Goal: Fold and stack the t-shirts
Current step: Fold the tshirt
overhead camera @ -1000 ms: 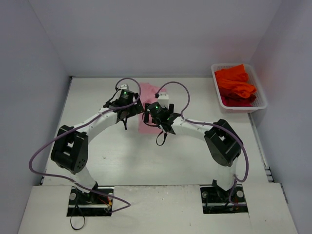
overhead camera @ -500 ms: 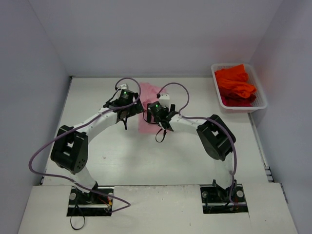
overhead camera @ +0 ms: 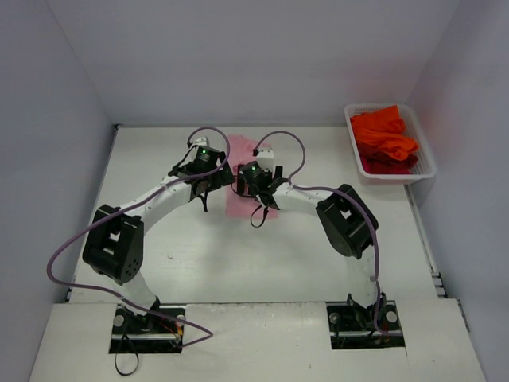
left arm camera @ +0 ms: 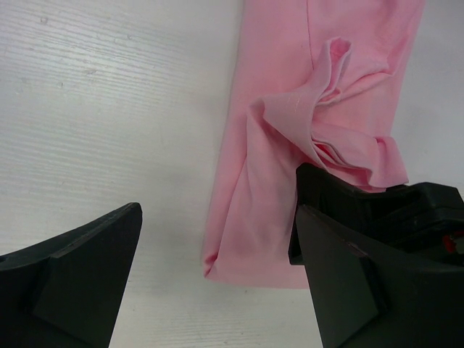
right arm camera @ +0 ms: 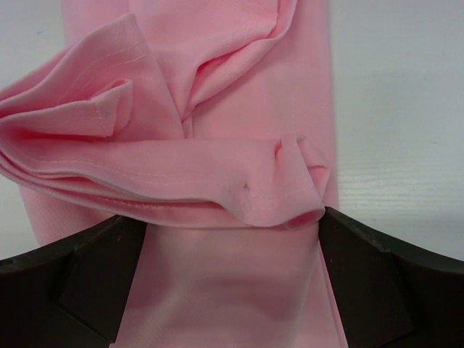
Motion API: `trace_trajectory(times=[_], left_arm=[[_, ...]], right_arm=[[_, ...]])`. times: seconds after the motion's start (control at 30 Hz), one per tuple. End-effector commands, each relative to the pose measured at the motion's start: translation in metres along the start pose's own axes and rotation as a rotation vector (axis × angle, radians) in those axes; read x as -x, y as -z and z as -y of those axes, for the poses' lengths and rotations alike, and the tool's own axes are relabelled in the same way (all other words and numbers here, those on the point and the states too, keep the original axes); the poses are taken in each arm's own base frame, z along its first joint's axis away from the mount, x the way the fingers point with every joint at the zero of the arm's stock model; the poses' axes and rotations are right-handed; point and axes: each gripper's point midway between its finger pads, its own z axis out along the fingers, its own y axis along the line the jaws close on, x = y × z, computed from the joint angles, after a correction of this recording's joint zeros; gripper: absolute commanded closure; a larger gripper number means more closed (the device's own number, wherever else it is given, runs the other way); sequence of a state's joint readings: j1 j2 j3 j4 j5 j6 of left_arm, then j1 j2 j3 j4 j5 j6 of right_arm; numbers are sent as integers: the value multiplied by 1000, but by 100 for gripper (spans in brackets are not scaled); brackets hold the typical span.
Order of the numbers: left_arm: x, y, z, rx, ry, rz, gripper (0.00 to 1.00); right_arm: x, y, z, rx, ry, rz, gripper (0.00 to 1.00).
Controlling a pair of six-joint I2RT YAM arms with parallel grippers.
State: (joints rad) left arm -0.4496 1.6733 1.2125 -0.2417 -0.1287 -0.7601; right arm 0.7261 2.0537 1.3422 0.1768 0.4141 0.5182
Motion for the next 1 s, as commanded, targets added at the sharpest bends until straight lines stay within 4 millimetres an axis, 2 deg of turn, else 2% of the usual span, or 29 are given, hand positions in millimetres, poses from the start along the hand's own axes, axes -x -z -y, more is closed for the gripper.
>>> trace_trajectory(times=[0.0,0.23,0.43,0.47,0.53,0.97], left_arm=[[28,14,10,-39,13,84,16],[28,13,7,-30,10,85,16],[28,11,3,-21,9,85,16],[28,11,2,-21,9,85,16],[28,10,1,-20,11,84,16],[29,5,2,-20,7,80,16]], right_arm=[[33,-4,-5,10,-40,75,0],[39,-17,8,-12,-57,75,0],[57,-26,12,-10,-67,97,0],[54,-28,13,-13,-60,91,0],[65,-29,12,-7,-66,109,0],[67,-42,11,-4,-53,103,0]])
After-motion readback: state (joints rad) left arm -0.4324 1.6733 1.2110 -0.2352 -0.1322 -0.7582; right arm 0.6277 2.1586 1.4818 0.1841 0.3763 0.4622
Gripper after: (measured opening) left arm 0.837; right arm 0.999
